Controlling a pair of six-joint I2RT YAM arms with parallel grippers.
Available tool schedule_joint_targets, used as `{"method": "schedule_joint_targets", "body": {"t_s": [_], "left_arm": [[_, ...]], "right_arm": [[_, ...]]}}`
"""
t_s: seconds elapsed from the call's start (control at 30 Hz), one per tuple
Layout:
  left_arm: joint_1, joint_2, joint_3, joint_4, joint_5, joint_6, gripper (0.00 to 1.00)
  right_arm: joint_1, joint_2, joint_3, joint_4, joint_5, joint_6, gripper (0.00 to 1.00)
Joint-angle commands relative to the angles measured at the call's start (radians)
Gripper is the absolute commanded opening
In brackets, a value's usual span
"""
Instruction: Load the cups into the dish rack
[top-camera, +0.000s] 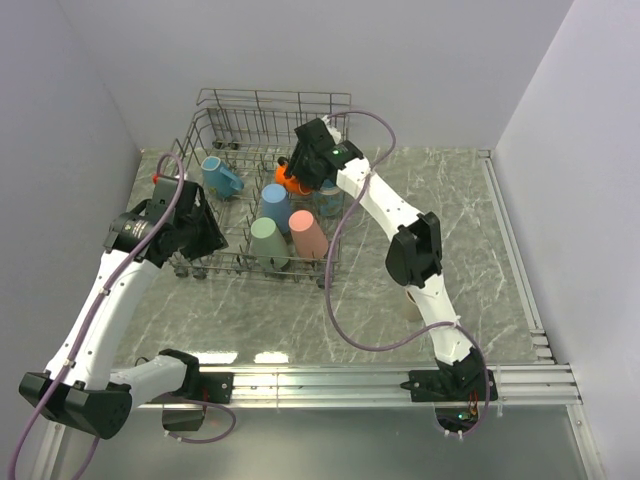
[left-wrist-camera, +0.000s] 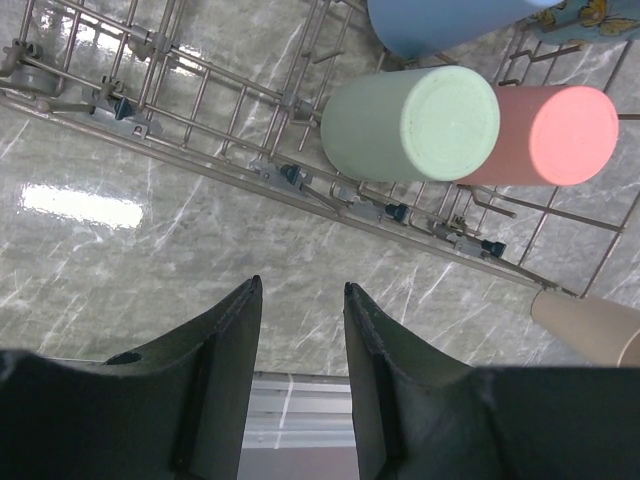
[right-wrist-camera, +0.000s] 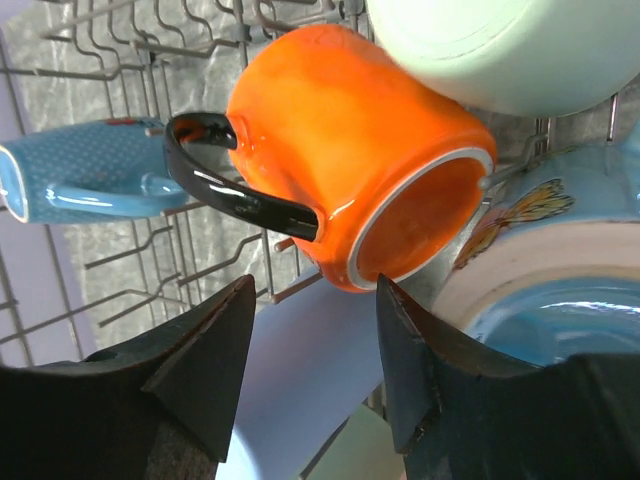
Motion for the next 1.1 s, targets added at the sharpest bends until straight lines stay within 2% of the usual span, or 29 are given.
{"method": "schedule_joint_targets", "body": {"t_s": [0.0,0.33,0.57,0.87,1.07], "left_arm": [[0.005,-0.023,-0.011,0.023,-0.012,0.021,0.44],[0.002,-0.023,-0.008,0.01,-0.033,0.035,0.44],[-0.025,0.0,0.013,0.004,-0.063,0.043,0.44],[-0.045,0.026,0.033,0.0,-0.09,0.049,0.44],[-0.045,0.031,0.033,-0.005,-0.093,0.046,0.44]], "right_arm": [[0.011,0.043,0.033,-0.056,0.069,-0.036,0.6],[0.007,0.095,0.086,0.022,0.123,-0.024,0.6],[0.001,0.032,0.066,0.2,0.15,-0.012,0.6],[0.005,0.052,0.089,0.409,0.074,0.025,0.6],[0.011,0.068,0.094,0.453,0.043,0.033,0.61]]}}
